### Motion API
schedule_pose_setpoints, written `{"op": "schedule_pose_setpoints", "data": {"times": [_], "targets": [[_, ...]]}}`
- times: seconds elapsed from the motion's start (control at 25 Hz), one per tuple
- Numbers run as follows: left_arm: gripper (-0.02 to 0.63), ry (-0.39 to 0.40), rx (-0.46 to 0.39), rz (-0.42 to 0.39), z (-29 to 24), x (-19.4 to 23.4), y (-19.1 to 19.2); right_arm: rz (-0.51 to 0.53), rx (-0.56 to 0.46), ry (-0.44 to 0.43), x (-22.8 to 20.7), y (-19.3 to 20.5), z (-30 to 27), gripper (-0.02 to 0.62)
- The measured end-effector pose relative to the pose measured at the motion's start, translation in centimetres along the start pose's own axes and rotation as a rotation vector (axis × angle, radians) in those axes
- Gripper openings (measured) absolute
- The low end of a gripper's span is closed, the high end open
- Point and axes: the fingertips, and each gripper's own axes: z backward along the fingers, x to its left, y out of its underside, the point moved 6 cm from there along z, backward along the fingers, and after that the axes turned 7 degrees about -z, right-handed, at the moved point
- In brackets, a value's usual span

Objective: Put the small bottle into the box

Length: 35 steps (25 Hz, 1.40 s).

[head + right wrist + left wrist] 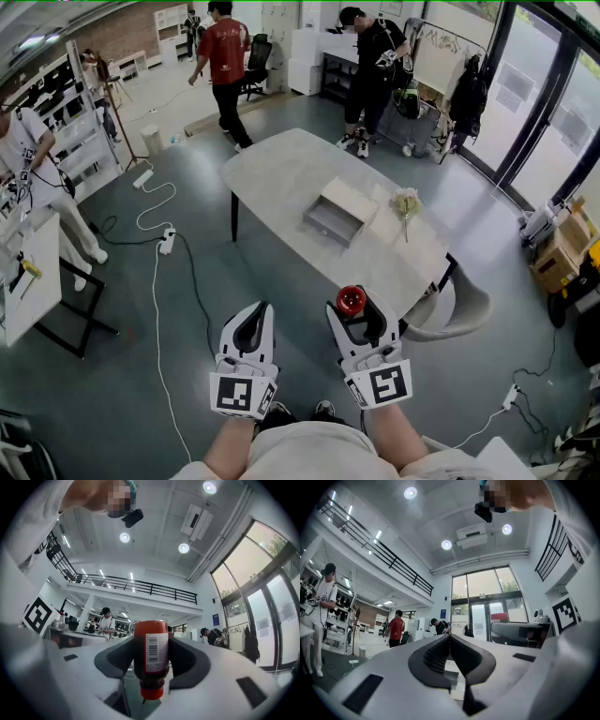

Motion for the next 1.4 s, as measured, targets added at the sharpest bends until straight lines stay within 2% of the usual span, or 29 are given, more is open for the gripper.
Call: {"op": "schedule_pose_setpoints", "data": {"times": [0.16, 0.48, 0.64, 0.84, 1.12, 1.4], "targets": [[0.026, 0.011, 0.011, -0.011, 1.4, 0.4, -0.1, -0.016, 0.001, -0.006, 1.7, 0.3, 0.0, 0.233], [0.026, -0.033, 0.025, -0.020, 2.9, 3.5, 0.6, -0.032, -0.011, -0.071, 4.5, 1.2, -2.3, 0.233], [0.026, -0.026, 0.045, -0.027, 3.4, 5.2, 1.2, -0.051, -0.007, -0.070, 5.5, 2.0, -3.5, 0.233], [0.026, -0.037, 0.077, 0.000, 3.4, 7.9, 3.3, -0.036, 0.008, -0.083, 7.3, 4.0, -5.4, 0.233], [0.026, -0.062, 0.101, 0.014, -2.3, 9.8, 5.6, -0.044, 0.045, -0.120, 3.1, 6.2, -10.9, 0.233], [0.026, -0.108, 0.093, 0.005, -11.6, 18.2, 6.7, -0.054, 0.013, -0.219, 0.6, 8.2, -24.7, 0.233]]}}
